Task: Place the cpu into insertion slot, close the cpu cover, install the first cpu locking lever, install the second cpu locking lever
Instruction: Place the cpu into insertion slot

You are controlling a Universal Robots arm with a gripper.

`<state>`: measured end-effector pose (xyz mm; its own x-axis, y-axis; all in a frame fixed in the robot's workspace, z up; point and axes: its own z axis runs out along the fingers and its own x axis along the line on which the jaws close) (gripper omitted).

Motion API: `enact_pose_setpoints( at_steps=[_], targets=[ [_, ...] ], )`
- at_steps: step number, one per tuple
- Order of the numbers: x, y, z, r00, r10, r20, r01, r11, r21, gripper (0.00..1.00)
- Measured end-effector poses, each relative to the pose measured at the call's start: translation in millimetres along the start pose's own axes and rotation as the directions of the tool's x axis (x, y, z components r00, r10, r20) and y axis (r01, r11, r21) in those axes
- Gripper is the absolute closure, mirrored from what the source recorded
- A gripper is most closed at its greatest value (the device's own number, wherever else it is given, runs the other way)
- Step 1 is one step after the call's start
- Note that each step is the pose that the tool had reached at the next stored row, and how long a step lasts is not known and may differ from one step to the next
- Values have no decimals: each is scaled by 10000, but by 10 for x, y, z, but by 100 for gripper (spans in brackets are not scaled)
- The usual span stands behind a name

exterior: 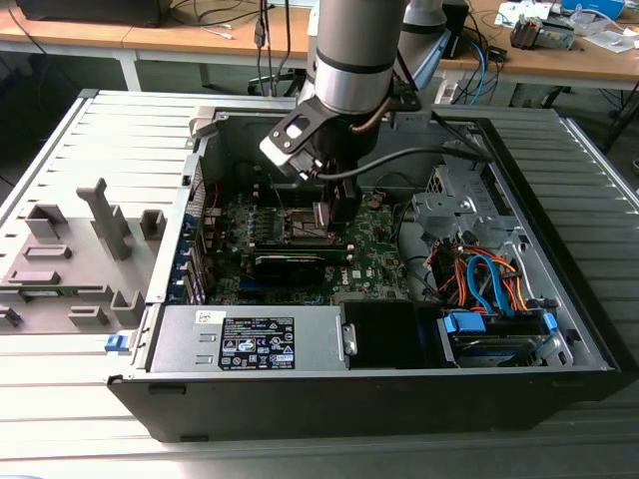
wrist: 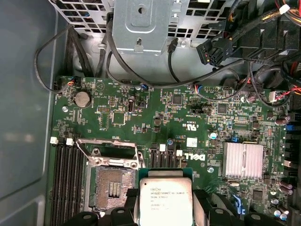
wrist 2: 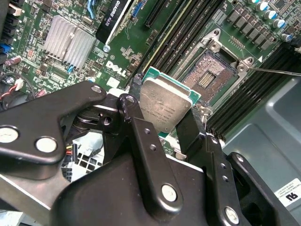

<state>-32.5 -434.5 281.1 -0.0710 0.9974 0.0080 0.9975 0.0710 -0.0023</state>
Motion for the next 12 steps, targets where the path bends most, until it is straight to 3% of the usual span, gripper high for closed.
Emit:
enact_pose_setpoints(
  at_steps=[12],
  targets=[
    [0, 0, 53, 10000, 0, 0, 0, 10000, 0, 45]
  ],
)
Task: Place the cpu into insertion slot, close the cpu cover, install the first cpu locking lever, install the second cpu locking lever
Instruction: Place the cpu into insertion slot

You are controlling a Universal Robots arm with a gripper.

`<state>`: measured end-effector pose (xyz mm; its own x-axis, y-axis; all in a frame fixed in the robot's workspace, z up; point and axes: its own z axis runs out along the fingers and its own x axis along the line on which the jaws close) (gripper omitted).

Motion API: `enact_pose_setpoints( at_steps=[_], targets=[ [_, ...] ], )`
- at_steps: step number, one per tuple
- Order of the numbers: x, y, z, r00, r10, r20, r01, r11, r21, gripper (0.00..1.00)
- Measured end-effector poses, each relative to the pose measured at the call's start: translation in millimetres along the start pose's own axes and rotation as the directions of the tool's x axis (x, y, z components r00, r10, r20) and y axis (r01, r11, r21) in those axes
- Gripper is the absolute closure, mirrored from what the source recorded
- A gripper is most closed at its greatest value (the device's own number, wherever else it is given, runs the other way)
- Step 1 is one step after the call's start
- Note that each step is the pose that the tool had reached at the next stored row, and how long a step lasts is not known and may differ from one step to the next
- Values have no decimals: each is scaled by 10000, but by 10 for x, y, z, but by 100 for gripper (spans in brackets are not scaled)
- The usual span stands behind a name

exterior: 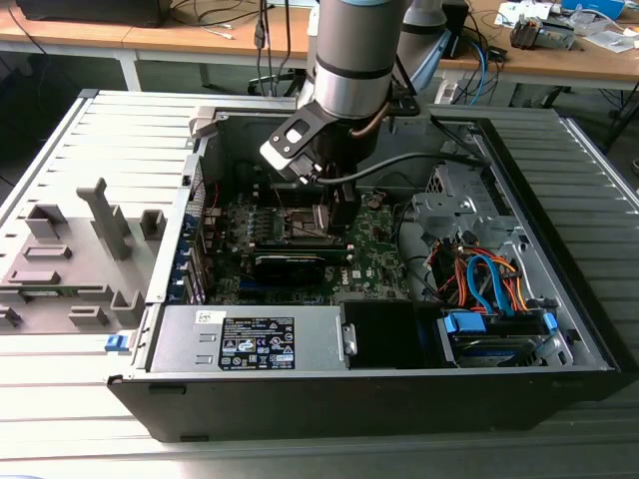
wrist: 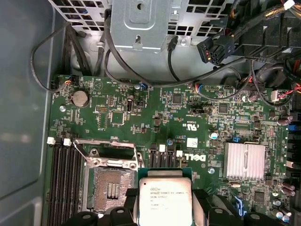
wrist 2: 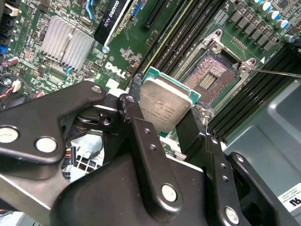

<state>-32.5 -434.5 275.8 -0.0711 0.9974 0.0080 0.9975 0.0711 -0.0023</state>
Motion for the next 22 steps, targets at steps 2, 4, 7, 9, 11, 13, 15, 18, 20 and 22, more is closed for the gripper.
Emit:
enact_pose_setpoints(
  at_steps=[2, 4, 7, 9, 11, 13, 15, 18, 20, 22],
  targets=[
    [0, 0, 6, 10000, 0, 0, 0, 10000, 0, 45],
    [0, 0, 14, 10000, 0, 1, 0, 10000, 0, 45],
    [0, 0, 28, 10000, 0, 0, 0, 10000, 0, 45],
    [0, 0, 34, 10000, 0, 0, 0, 10000, 0, 45],
    [0, 0, 40, 10000, 0, 0, 0, 10000, 0, 45],
    [0, 0, 51, 10000, 0, 0, 0, 10000, 0, 45],
    [0, 0, 56, 10000, 0, 0, 0, 10000, 0, 45],
    [-1, 0, 67, 10000, 0, 0, 0, 10000, 0, 45],
    [-1, 0, 73, 10000, 0, 0, 0, 10000, 0, 45],
    [-1, 0, 79, 10000, 0, 0, 0, 10000, 0, 45]
  ],
)
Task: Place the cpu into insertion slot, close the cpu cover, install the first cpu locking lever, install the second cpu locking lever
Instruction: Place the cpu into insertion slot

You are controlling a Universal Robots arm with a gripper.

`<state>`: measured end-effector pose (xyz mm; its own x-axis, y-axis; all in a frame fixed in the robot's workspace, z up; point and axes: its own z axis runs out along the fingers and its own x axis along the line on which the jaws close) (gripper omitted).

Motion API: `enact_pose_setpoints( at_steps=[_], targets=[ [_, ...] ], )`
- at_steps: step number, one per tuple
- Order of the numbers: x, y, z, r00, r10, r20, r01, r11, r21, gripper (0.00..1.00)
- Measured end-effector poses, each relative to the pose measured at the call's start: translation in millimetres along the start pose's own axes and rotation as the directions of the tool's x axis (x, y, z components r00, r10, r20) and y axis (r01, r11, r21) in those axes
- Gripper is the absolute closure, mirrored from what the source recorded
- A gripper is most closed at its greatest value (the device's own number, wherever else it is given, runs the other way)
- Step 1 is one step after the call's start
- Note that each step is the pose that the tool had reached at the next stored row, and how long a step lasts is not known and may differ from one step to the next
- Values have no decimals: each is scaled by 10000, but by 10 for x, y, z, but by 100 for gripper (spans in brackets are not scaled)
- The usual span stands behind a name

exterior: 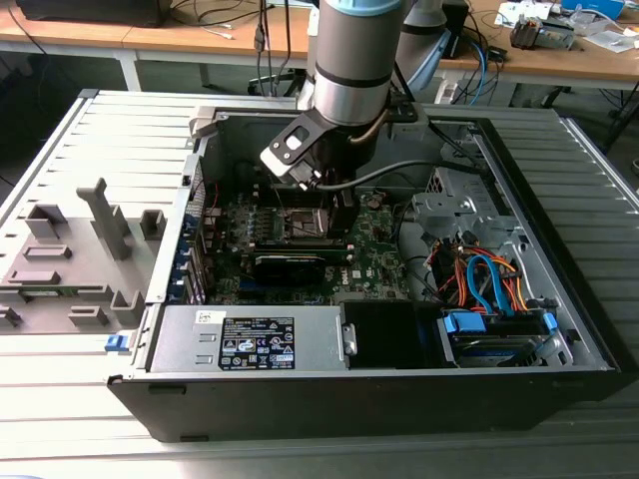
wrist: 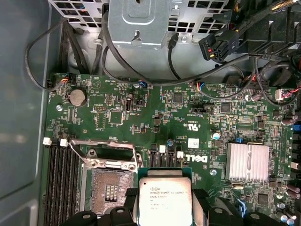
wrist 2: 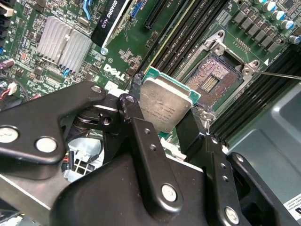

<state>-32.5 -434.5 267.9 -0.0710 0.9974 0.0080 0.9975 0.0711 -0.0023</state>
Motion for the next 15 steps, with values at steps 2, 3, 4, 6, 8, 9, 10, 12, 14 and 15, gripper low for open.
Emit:
enact_pose_setpoints(
  at_steps=[2, 3, 4, 6, 8, 9, 10, 12, 14, 15],
  targets=[
    [0, 0, 6, 10000, 0, 0, 0, 10000, 0, 45],
    [0, 0, 10, 10000, 0, 0, 0, 10000, 0, 45],
    [0, 0, 14, 10000, 0, 0, 0, 10000, 0, 45],
    [0, 0, 21, 10000, 0, -1, 0, 10000, 0, 45],
    [0, 0, 31, 10000, 0, 0, 0, 10000, 0, 45],
    [0, 0, 33, 10000, 0, -1, 0, 10000, 0, 45],
    [0, 0, 36, 10000, 0, -1, 0, 10000, -1, 45],
    [0, 0, 42, 10000, 0, 0, 0, 10000, 0, 45],
    [0, 0, 50, 10000, 0, 0, 0, 10000, 0, 45],
    [0, 0, 53, 10000, 0, 0, 0, 10000, 0, 45]
  ],
)
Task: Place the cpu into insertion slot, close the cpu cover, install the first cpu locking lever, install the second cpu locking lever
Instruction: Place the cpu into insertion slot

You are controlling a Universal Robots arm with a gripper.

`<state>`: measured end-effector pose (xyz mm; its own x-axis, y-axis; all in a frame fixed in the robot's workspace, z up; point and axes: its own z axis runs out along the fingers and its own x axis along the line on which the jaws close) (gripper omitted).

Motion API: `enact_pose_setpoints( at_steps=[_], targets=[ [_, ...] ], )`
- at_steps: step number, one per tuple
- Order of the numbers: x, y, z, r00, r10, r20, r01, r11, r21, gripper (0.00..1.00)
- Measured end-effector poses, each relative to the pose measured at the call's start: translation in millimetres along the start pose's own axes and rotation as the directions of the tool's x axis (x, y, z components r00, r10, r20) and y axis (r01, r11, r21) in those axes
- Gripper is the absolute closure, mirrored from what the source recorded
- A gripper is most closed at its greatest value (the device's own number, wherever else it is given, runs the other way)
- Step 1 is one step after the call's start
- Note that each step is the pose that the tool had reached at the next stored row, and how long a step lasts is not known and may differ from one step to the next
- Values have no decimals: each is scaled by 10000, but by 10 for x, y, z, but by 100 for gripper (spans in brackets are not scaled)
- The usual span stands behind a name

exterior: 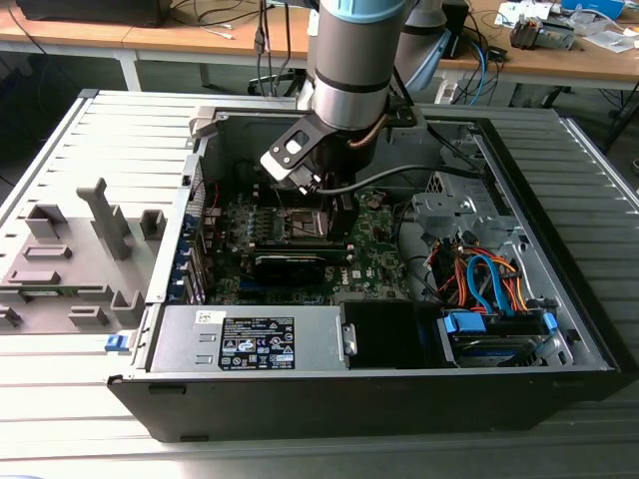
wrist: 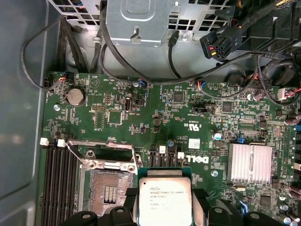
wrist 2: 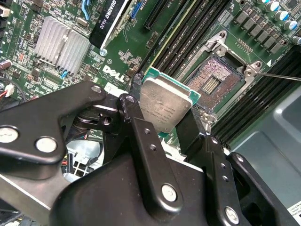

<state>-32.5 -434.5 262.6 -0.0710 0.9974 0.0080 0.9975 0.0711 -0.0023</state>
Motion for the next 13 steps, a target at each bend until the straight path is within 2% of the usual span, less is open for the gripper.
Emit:
enact_pose_setpoints(
  at_steps=[13],
  targets=[
    [0, 0, 48, 10000, 0, 0, 0, 10000, 0, 45]
  ],
)
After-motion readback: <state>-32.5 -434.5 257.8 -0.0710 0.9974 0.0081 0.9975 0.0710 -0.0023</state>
